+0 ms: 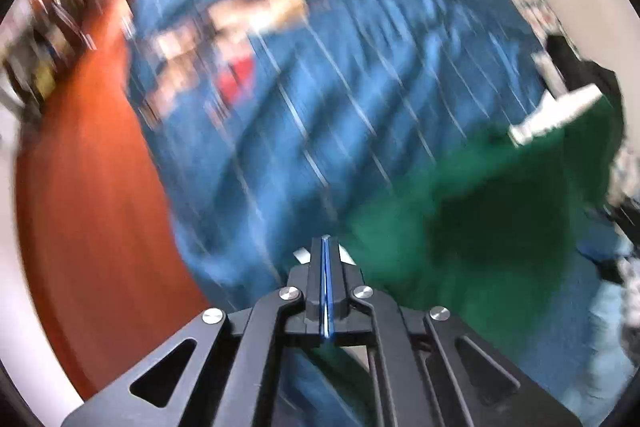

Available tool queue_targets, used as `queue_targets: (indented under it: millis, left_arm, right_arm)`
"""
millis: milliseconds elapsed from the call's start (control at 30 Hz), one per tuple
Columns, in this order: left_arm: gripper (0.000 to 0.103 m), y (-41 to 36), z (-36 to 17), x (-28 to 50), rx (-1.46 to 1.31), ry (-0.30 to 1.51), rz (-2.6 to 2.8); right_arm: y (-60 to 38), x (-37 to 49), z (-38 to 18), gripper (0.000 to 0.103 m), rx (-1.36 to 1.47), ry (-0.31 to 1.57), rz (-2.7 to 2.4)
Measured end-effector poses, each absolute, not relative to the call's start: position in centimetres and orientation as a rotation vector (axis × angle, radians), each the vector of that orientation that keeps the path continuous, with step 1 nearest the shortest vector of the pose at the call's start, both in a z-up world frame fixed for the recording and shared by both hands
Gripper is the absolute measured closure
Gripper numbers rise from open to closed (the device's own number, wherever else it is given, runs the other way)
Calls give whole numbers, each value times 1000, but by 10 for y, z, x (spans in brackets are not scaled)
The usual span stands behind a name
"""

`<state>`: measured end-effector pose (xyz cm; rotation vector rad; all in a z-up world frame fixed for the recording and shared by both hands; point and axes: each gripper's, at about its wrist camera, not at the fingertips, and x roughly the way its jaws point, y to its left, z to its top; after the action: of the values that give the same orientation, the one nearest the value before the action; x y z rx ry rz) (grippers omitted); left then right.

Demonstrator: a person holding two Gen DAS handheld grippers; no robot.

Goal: Fold large clothes

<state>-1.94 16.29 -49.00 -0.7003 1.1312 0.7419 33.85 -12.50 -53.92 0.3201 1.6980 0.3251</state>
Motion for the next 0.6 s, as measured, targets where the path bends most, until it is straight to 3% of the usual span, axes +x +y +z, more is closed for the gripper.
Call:
queue_targets:
  millis: [133,300,367,433,600]
  left_arm:
    - [103,195,-535,-29,-876,1228,698]
    - [98,175,-526,-40,-1005,1172,584]
    - [84,165,-528,-40,-1005,1174,564]
    - [2,154,-534,-37,-1009,1202,554]
    - [3,137,-544,-26,-942,1254,561]
  right_arm:
    - [-129,340,-538,35,311,1691,341]
    - [-156,339,-526,35,273,1669,315]
    - [-165,338,-530,35,266,1681,297]
    - [-171,337,-533,35,270,1687,282]
    - [-174,333,-548,35,277,1712,262]
